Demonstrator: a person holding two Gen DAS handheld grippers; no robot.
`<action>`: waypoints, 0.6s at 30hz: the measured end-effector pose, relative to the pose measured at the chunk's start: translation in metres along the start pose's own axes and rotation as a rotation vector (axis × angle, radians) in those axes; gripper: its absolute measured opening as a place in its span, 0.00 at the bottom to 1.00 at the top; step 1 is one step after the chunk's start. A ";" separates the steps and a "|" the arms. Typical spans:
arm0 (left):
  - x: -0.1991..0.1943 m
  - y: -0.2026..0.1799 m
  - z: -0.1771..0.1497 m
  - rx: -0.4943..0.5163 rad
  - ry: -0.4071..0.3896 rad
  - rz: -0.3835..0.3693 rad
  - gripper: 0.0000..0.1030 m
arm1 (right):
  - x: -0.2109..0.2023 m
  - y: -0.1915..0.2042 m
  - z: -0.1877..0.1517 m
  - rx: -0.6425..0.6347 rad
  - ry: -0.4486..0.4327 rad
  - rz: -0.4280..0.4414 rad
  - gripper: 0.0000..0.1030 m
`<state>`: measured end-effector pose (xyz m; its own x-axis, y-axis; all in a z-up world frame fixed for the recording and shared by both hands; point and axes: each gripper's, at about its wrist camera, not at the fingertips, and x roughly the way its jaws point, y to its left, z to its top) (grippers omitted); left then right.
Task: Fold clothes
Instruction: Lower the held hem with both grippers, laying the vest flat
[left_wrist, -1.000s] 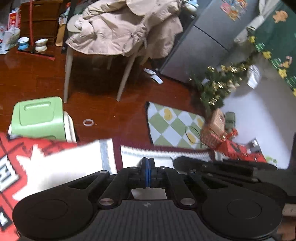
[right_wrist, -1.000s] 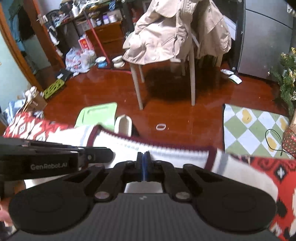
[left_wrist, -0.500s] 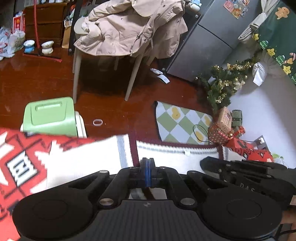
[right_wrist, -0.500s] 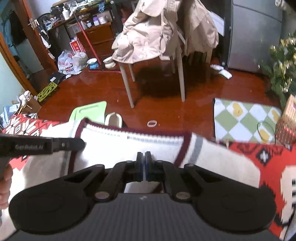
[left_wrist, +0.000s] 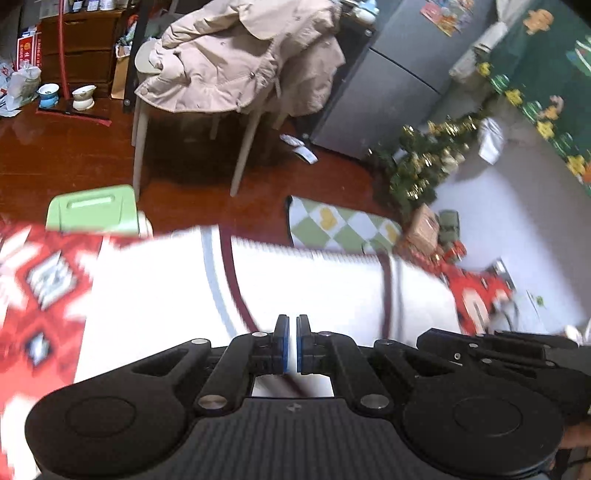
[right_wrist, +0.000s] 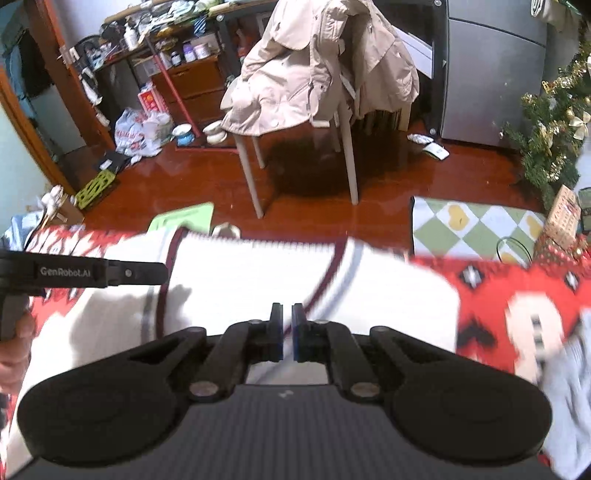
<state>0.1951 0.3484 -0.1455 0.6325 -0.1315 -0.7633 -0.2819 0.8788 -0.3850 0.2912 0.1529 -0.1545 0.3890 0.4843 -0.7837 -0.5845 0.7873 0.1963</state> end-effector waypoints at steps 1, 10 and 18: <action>-0.006 -0.001 -0.010 -0.001 0.011 0.000 0.03 | -0.010 0.001 -0.010 -0.001 0.008 0.002 0.05; -0.058 -0.007 -0.100 -0.006 0.114 0.004 0.03 | -0.083 0.012 -0.105 0.023 0.098 -0.005 0.05; -0.090 0.006 -0.151 -0.046 0.169 0.024 0.03 | -0.113 0.019 -0.167 0.049 0.148 -0.034 0.05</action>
<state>0.0275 0.2964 -0.1578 0.4958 -0.1898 -0.8474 -0.3307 0.8610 -0.3863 0.1172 0.0490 -0.1610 0.2971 0.3983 -0.8678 -0.5356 0.8219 0.1939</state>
